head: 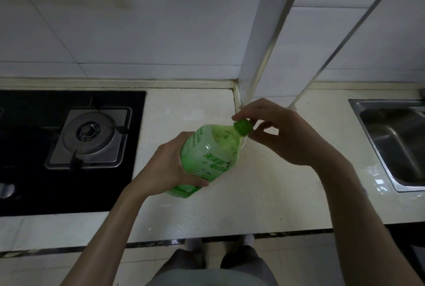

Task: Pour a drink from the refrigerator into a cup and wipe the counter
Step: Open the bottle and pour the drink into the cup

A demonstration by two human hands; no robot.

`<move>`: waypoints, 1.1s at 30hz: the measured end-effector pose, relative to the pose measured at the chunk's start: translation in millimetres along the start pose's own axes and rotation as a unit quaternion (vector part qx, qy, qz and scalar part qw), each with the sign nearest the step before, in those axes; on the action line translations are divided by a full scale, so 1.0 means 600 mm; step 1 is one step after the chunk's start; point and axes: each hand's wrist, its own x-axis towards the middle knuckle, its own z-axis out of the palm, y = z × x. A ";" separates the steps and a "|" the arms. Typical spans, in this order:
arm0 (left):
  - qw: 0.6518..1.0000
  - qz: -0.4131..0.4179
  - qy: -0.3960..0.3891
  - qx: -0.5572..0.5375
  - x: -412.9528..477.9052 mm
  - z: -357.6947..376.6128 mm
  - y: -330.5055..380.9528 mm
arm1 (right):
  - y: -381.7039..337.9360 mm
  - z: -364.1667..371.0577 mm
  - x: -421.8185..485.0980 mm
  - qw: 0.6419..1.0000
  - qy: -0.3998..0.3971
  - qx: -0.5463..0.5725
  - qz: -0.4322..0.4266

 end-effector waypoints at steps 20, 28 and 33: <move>0.999 0.023 -0.008 0.034 0.005 -0.002 -0.009 | -0.027 0.003 -0.002 0.992 0.020 0.034 0.122; 0.999 0.031 -0.015 0.040 -0.001 -0.001 -0.012 | -0.036 0.017 0.002 0.988 0.029 -0.033 0.147; 0.999 0.030 -0.018 0.040 -0.002 0.001 -0.019 | -0.034 0.014 -0.010 0.991 -0.003 0.030 0.130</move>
